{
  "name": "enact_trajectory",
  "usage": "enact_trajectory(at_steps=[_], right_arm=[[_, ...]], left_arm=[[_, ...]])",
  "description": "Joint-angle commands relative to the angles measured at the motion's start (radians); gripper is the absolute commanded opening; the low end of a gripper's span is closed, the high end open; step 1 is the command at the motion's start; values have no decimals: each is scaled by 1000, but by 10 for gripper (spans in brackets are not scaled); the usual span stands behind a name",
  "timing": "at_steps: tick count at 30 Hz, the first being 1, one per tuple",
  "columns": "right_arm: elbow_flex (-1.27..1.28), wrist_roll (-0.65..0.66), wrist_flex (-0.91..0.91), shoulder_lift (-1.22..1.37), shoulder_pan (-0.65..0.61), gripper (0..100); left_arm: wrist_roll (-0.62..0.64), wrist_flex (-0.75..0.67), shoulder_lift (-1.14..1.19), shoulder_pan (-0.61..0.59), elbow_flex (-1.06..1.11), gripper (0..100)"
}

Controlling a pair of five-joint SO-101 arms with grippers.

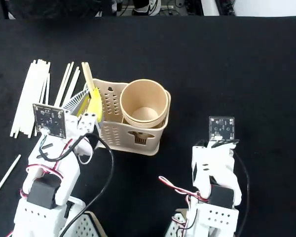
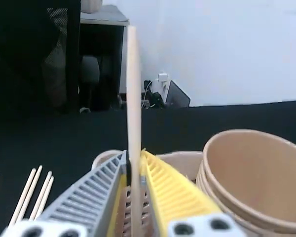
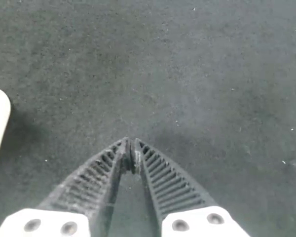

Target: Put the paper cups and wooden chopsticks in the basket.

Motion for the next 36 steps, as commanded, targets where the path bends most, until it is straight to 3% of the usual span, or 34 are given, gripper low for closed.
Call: enact_trajectory(at_steps=[1, 4, 8, 12, 15, 21, 28, 36], right_arm=[[-4, -6, 3, -73, -11, 13], [-4, -6, 3, -73, -11, 13], [-4, -6, 3, -71, -11, 13], [-4, -6, 3, -70, -11, 13], [-4, -6, 3, -70, -11, 13], [-4, -6, 3, -70, -12, 13], [-4, -6, 3, -70, -12, 13], [-4, -6, 3, -68, -11, 13]], left_arm=[[69, 163, -9, 13, -96, 191], [152, 313, -9, 4, -229, 226], [152, 503, 2, -31, -475, 229], [133, 684, 43, -240, -710, 233], [8, 770, 155, -449, -783, 239], [-175, 740, 483, -711, -786, 240], [-324, 644, 927, -733, -892, 240], [-405, 700, 1464, -733, -1271, 240]])
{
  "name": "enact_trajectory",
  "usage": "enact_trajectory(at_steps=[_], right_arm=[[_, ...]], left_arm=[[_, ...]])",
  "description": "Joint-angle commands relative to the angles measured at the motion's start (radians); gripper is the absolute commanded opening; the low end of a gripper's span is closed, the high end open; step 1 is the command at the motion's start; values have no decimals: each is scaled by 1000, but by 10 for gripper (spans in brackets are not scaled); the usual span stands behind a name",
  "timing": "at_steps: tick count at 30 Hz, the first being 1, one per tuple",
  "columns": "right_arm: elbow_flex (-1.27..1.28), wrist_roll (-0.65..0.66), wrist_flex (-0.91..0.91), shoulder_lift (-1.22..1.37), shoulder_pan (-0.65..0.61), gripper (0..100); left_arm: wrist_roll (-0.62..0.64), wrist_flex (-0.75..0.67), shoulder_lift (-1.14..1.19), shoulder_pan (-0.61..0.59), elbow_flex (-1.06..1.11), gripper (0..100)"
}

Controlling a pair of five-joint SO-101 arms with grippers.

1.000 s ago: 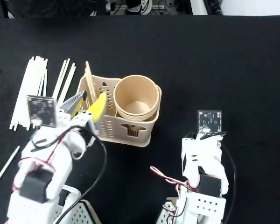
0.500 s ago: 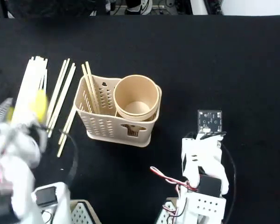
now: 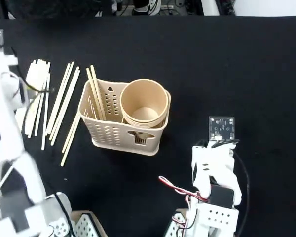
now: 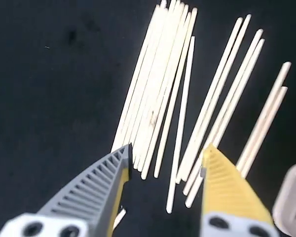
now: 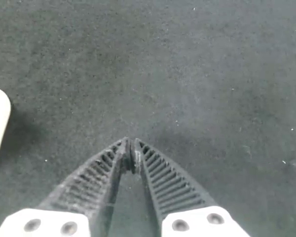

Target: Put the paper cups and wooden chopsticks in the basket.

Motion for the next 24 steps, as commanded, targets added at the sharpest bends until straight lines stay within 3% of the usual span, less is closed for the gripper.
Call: enact_trajectory(at_steps=[1, 10, 16, 24], right_arm=[[-4, -6, 3, -68, -11, 13], [-4, -6, 5, -68, -11, 13], [-4, -6, 5, -68, -11, 13], [-4, -6, 5, -68, -11, 14]], left_arm=[[-41, 57, 293, -12, -282, 240], [-40, 169, 914, -5, -854, 238], [-44, 331, 1258, -7, -1297, 232], [-186, 519, 1573, 18, -1751, 53]])
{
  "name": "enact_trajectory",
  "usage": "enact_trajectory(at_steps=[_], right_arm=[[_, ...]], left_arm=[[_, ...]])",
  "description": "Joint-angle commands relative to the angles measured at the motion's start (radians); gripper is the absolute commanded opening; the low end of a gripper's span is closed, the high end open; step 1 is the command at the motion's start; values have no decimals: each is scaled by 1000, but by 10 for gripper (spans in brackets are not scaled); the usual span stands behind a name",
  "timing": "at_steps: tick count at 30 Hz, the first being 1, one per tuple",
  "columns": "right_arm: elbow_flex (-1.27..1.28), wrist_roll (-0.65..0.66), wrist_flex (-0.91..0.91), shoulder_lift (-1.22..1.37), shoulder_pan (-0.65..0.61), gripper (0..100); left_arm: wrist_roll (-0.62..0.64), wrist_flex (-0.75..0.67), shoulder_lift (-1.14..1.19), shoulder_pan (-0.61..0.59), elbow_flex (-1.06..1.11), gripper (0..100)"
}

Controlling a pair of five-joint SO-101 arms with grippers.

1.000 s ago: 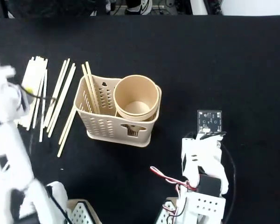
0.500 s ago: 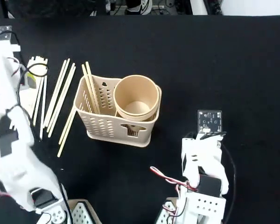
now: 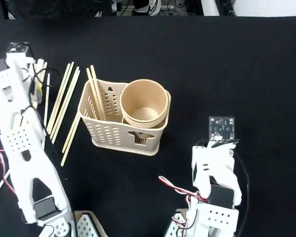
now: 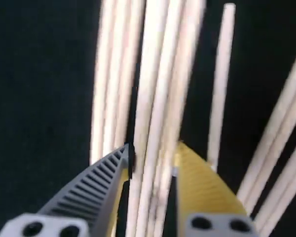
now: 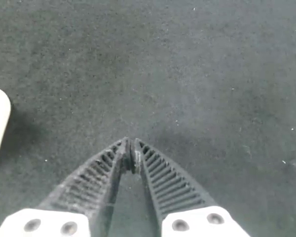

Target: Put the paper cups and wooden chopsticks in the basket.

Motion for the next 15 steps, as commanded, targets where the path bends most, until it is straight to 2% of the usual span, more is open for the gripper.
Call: enact_trajectory(at_steps=[1, 9, 15], right_arm=[[-4, -6, 5, -68, -9, 14], [-4, -6, 5, -68, -8, 14], [-4, -6, 5, -68, -6, 15]], left_arm=[[-48, 55, 107, 16, -246, 29], [-37, 57, 123, 13, -259, 27], [130, 60, -18, 12, -246, 27]])
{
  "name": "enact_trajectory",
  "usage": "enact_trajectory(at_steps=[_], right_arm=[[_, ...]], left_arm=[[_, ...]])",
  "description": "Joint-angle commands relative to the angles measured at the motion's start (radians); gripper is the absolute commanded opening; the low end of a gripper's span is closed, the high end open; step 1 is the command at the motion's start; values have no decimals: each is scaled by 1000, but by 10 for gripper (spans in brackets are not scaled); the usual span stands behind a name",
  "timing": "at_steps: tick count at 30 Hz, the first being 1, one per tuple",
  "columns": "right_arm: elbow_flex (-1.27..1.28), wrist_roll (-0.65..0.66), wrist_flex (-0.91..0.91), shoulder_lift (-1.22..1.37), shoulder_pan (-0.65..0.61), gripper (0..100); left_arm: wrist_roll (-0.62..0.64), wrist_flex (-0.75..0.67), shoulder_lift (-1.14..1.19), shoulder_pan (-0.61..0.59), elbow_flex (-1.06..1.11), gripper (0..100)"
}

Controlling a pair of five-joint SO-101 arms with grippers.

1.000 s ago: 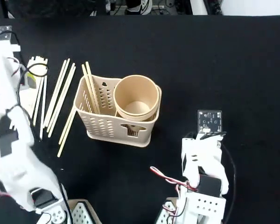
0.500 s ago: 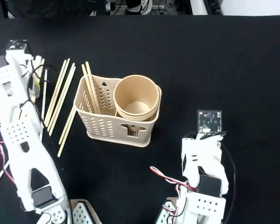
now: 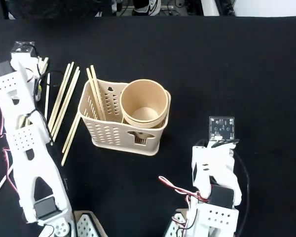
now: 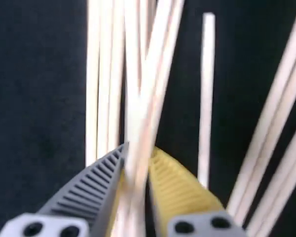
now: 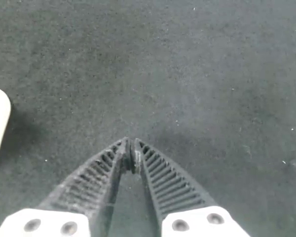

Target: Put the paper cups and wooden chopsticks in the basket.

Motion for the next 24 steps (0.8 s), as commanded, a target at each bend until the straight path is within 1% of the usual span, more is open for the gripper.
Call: enact_trajectory(at_steps=[1, 4, 9, 12, 20, 24], right_arm=[[-4, -6, 5, -68, -6, 15], [-4, -6, 5, -68, -6, 15], [-4, -6, 5, -68, -8, 15], [-4, -6, 5, -68, -8, 15], [-4, -6, 5, -68, -6, 15], [-4, -6, 5, -68, -6, 15]], left_arm=[[126, 6, -158, -8, 5, 27], [153, 6, -276, -4, 137, 27], [153, 5, -535, 13, 478, 28], [153, 2, -697, 22, 639, 28], [153, -6, -1066, 28, 931, 29], [153, -80, -1234, 27, 1102, 29]])
